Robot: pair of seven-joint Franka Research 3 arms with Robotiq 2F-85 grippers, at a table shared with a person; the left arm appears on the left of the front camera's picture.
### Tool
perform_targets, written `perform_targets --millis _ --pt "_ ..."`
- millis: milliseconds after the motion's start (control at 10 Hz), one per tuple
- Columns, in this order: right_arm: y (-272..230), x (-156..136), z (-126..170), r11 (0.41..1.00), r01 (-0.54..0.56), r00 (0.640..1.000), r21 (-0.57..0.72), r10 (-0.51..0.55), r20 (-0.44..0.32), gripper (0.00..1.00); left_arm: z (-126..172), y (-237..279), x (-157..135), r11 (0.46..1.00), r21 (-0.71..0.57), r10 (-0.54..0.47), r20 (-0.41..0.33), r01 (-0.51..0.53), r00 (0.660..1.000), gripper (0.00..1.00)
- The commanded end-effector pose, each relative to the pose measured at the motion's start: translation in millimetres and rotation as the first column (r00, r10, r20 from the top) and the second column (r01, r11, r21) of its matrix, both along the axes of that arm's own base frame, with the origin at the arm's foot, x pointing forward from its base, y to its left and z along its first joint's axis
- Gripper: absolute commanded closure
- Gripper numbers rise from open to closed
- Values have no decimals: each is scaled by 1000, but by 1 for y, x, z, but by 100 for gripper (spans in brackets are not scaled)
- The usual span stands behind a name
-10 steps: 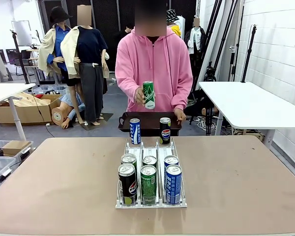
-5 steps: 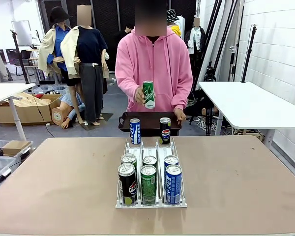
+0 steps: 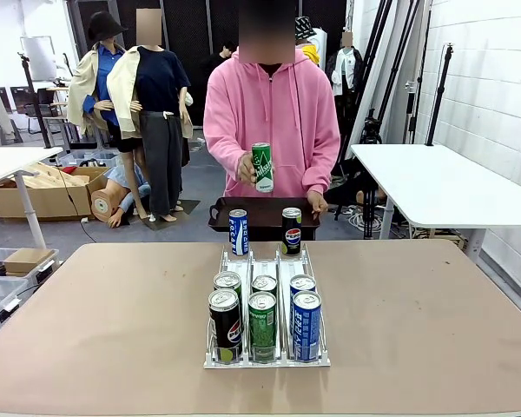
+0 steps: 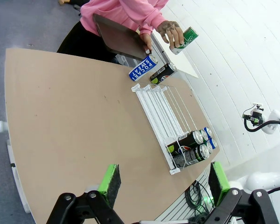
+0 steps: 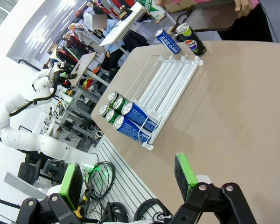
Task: Retrieve and hand over the desired beverage to the person.
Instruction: Pick up a can of the same type that the person held from the Automatic Can Dispenser.
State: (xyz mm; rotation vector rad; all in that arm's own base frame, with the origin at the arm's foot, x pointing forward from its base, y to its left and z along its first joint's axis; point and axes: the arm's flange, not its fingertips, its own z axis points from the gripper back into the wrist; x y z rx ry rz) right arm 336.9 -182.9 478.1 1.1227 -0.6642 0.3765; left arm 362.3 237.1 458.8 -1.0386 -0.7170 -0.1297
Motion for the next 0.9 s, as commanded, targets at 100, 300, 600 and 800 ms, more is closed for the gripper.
perform_targets --millis 100,300,600,800 --pt "0 -1 0 1000 -9 1000 13 9 7 0 2 1 -3 1000 14 5 -7 -5 1000 0" --pt "0 -1 0 1000 -9 1000 13 9 7 0 2 1 -3 1000 14 5 -7 -5 1000 0" --pt "0 -1 0 1000 -9 1000 13 9 7 0 2 1 -3 1000 14 5 -7 -5 1000 0" --pt "0 -1 0 1000 -9 1000 13 9 7 0 2 1 -3 1000 14 5 -7 -5 1000 0"
